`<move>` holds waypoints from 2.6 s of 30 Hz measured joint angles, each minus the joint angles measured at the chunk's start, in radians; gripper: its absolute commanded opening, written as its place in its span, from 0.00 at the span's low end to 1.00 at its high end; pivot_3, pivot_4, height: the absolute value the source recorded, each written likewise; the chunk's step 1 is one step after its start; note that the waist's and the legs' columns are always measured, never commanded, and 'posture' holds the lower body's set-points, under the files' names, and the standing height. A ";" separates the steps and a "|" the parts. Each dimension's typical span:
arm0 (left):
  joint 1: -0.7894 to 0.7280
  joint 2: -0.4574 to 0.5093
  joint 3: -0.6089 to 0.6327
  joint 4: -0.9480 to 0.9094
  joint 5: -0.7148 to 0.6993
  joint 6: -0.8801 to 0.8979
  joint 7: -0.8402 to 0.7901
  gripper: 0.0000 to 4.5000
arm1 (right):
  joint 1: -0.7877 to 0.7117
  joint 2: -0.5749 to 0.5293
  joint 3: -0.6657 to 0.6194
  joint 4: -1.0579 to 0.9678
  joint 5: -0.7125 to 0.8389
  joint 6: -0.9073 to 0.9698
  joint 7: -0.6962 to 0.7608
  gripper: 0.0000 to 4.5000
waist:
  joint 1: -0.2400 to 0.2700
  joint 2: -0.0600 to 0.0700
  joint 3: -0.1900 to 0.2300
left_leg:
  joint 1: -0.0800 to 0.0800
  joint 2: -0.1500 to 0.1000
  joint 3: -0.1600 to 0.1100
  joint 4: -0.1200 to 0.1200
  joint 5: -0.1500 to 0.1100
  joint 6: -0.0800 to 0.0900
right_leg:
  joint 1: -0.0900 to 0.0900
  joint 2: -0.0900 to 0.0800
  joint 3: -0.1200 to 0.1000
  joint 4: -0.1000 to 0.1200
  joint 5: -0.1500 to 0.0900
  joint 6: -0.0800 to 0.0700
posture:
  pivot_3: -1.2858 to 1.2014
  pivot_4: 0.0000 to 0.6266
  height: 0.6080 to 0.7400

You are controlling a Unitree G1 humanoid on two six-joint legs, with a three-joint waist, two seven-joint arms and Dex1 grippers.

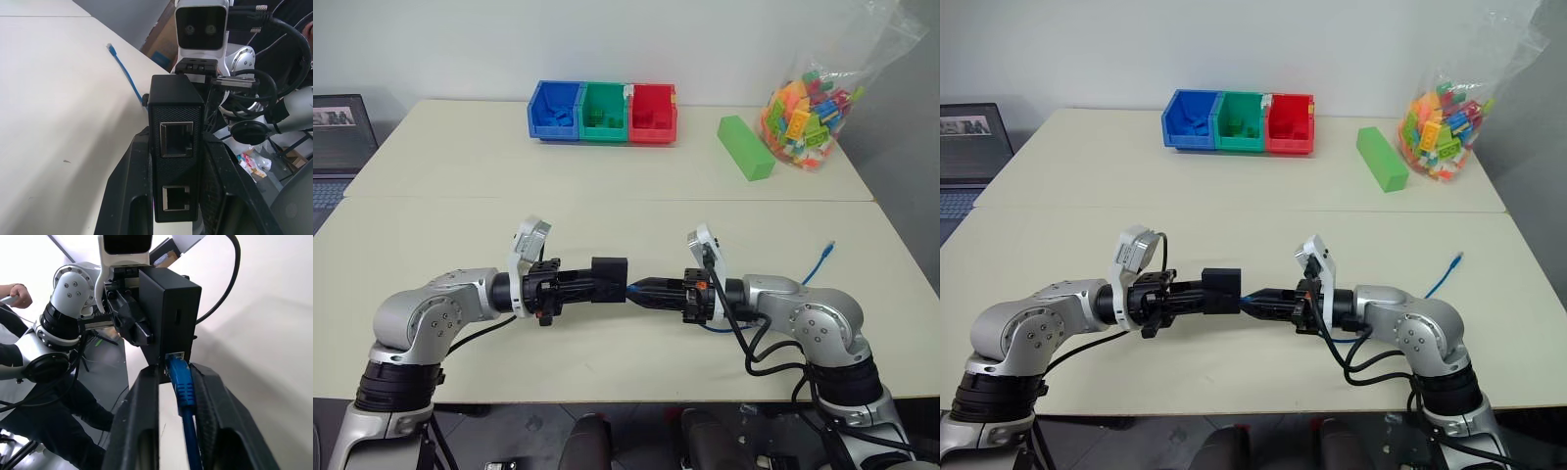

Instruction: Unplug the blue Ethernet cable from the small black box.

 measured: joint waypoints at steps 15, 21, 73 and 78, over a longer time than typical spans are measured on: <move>0.021 0.016 0.002 -0.013 -0.002 0.000 -0.050 0.18 | -0.020 -0.036 0.005 0.028 0.031 0.026 0.073 0.02 | -0.002 0.000 0.000 | 0.000 0.000 0.000 -0.001 0.000 0.000 | 0.000 0.000 0.000 -0.002 0.000 0.000 | 0.52 0.24 1.00; 0.046 0.063 0.040 0.006 0.009 -0.007 -0.049 0.18 | -0.009 -0.146 -0.026 0.086 0.019 0.024 0.103 0.02 | -0.001 0.000 0.000 | -0.001 0.000 0.000 -0.001 0.000 0.000 | 0.000 0.000 0.000 -0.004 0.000 0.000 | 0.52 0.24 1.00; -0.078 -0.286 0.083 0.643 0.648 -0.935 0.598 0.41 | -0.196 -0.084 0.116 0.207 -0.528 -0.466 0.174 0.77 | 0.010 0.000 0.000 | -0.004 -0.001 0.001 0.000 0.000 0.000 | -0.001 -0.002 -0.002 -0.005 0.003 -0.001 | 0.52 0.24 1.00; -0.076 -0.286 0.087 0.698 0.647 -0.964 0.583 0.69 | -0.181 -0.090 0.117 0.188 -0.527 -0.439 0.173 0.77 | 0.009 0.000 0.000 | -0.004 -0.001 0.001 0.000 0.000 0.000 | -0.001 -0.002 -0.002 -0.004 0.003 -0.001 | 0.52 0.24 1.00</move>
